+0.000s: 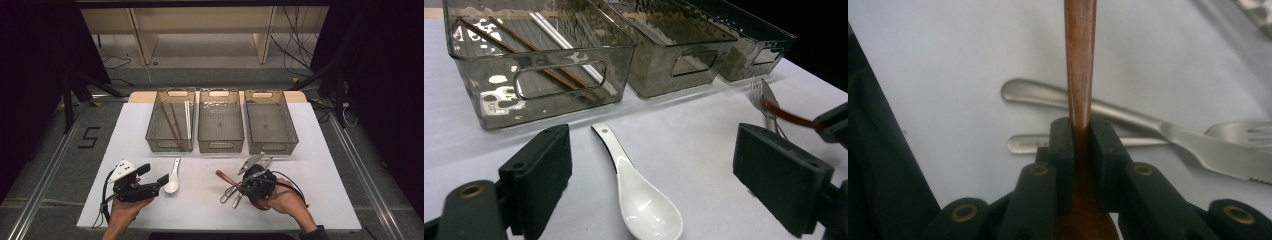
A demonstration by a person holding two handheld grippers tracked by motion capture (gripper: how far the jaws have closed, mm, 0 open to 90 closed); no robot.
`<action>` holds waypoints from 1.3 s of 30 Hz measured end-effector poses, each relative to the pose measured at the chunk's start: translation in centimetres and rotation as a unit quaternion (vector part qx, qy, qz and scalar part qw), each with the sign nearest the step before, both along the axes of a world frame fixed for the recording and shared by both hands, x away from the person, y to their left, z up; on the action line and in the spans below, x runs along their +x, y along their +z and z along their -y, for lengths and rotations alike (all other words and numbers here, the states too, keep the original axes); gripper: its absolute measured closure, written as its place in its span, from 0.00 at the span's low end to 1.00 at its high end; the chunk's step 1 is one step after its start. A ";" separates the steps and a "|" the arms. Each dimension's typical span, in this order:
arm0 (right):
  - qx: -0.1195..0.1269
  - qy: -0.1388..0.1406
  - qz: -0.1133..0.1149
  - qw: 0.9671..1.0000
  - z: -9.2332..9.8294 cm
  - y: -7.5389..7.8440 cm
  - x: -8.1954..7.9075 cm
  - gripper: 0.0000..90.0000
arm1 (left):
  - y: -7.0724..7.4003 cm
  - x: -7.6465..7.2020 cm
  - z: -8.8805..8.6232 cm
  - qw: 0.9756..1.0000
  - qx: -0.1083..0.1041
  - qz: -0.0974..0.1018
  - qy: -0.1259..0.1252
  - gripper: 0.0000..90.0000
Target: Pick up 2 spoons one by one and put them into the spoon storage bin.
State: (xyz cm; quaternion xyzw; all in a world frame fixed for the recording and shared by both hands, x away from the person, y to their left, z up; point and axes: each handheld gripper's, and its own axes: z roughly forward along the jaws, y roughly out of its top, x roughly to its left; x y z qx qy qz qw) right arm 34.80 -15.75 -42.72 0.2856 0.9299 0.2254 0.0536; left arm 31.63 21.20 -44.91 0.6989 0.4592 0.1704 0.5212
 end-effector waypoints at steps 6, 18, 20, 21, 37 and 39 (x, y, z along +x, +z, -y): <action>0.020 -0.017 0.023 0.999 0.5 1.3 0.6 0.91 | 0.0 0.0 0.0 1.000 0.000 -0.001 0.000 0.17; 0.051 -0.037 0.049 0.997 1.0 2.1 1.6 0.91 | 0.0 0.0 0.0 1.000 0.002 -0.001 0.000 0.17; 0.059 -0.041 0.053 0.996 1.0 2.2 1.7 0.91 | 0.0 0.0 0.0 1.000 0.000 0.000 0.000 0.17; 0.061 -0.041 0.058 0.996 1.0 2.2 1.7 0.91 | 0.0 0.0 0.0 1.000 0.000 0.000 -0.001 0.17; 0.095 -0.074 0.087 0.989 0.3 2.8 2.9 0.91 | 0.0 0.0 0.2 1.000 0.004 0.000 -0.005 0.17; 0.097 -0.072 0.089 0.989 0.1 2.8 3.0 0.91 | 0.0 0.0 0.2 1.000 0.003 0.000 -0.005 0.17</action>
